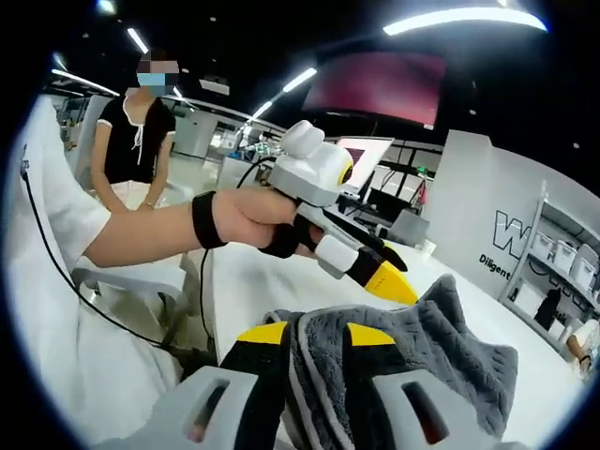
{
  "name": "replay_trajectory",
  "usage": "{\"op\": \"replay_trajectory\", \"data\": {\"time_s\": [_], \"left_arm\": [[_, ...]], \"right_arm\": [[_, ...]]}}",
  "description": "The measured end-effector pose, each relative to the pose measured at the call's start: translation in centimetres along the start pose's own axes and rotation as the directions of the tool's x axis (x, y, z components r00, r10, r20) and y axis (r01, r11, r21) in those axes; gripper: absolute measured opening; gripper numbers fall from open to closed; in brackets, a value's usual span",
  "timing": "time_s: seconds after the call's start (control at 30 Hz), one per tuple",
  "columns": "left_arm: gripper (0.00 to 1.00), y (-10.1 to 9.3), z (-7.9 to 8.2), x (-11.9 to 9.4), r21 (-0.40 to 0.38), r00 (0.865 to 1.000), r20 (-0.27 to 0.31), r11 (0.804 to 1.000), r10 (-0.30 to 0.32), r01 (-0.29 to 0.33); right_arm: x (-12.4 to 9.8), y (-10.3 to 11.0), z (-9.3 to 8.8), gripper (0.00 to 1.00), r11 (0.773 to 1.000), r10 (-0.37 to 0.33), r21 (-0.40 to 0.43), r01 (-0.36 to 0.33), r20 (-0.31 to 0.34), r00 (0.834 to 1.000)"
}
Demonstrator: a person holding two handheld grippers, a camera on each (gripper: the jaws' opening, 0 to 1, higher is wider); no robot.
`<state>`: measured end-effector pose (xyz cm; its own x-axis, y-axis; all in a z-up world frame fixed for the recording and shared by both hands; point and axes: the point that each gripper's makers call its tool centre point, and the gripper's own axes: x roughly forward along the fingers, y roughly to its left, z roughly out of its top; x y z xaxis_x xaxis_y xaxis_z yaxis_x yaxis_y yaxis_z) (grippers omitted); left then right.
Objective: Open the folded towel by lifting each exposed corner and separating the folded layers until the towel lies flat within the target outline without major curled edges
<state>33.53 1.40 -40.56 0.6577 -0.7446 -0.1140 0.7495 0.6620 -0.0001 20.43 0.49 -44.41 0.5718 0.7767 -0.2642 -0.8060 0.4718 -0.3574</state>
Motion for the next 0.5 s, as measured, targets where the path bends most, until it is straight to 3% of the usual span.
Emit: {"op": "replay_trajectory", "data": {"time_s": [0.5], "left_arm": [[0.52,0.4,0.0,0.1,-0.023,1.000,0.012,1.000,0.006,-0.005]], "right_arm": [[0.8,0.2,-1.4,0.19,1.000,0.001,-0.020,-0.002,-0.052,0.999]]}}
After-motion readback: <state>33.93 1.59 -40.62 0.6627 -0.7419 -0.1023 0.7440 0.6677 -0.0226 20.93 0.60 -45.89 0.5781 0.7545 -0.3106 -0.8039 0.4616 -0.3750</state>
